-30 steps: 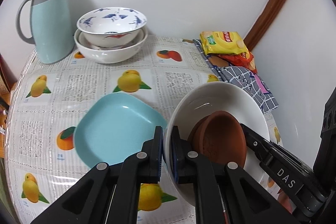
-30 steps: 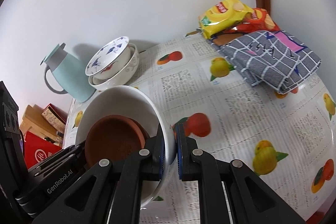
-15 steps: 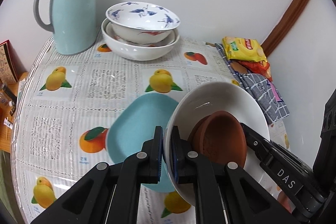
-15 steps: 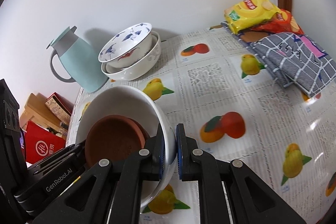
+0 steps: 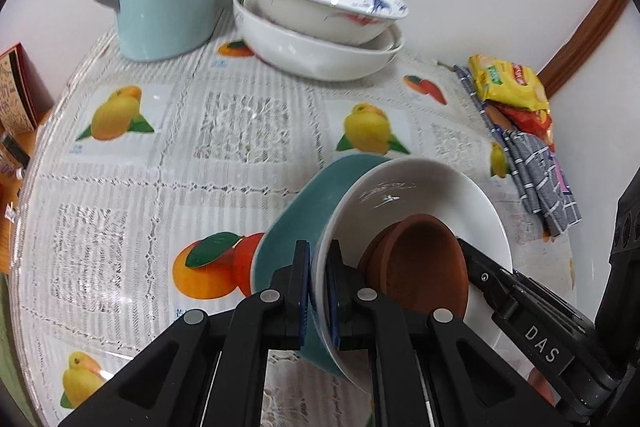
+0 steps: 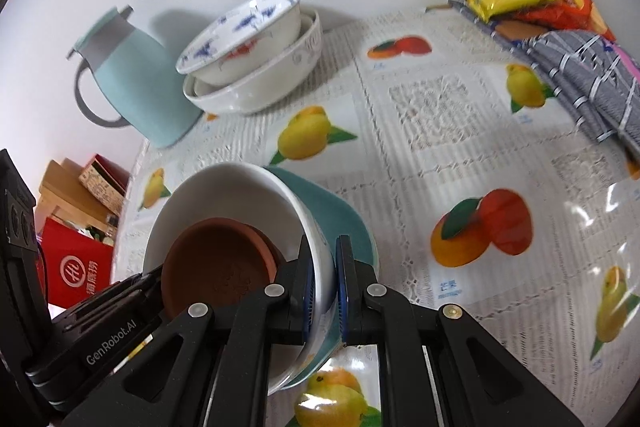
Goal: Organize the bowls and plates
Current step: 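Carry the white bowl with both tools over the blue plate stack, then lower the white bowl onto the blue plate and open both tools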
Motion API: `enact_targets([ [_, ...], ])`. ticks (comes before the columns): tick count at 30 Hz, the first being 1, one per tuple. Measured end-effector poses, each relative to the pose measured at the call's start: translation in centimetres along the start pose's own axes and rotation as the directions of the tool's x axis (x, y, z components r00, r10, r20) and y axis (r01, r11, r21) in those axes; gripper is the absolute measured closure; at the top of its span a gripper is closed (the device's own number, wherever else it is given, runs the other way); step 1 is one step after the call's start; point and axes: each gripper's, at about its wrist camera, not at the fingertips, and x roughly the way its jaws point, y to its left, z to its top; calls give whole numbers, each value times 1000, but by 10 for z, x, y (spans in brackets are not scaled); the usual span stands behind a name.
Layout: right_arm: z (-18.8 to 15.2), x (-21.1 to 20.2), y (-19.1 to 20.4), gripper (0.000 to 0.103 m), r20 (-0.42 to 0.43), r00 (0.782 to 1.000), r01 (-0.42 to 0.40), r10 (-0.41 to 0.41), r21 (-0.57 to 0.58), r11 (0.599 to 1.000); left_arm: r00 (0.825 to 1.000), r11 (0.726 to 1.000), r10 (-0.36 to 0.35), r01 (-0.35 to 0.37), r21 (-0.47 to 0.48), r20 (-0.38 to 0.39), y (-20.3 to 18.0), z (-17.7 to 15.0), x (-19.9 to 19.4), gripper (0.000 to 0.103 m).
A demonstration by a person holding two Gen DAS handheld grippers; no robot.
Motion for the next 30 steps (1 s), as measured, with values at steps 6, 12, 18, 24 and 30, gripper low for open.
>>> enact_targets([
  [6, -1, 16, -3, 92, -23, 1000, -15, 15, 1, 1000, 1000, 1000, -8, 8, 2, 19, 4, 4, 5, 94],
  [12, -2, 16, -2, 91, -30, 999, -25, 25, -16, 1000, 998, 999, -50, 51, -20, 29, 13, 3, 5, 87],
  [18, -4, 14, -1, 88, -56, 998, -24, 23, -24, 999, 999, 999, -44, 44, -16, 14, 17, -4, 0, 83],
  [24, -8, -2, 2, 75, -19, 1000, -18, 17, -41, 999, 999, 999, -36, 36, 3, 21, 15, -13, -11, 80],
  [30, -18, -26, 5, 65, 24, 1000, 10, -8, -82, 997, 998, 999, -6, 3, 47, 68, 11, -28, -38, 58],
])
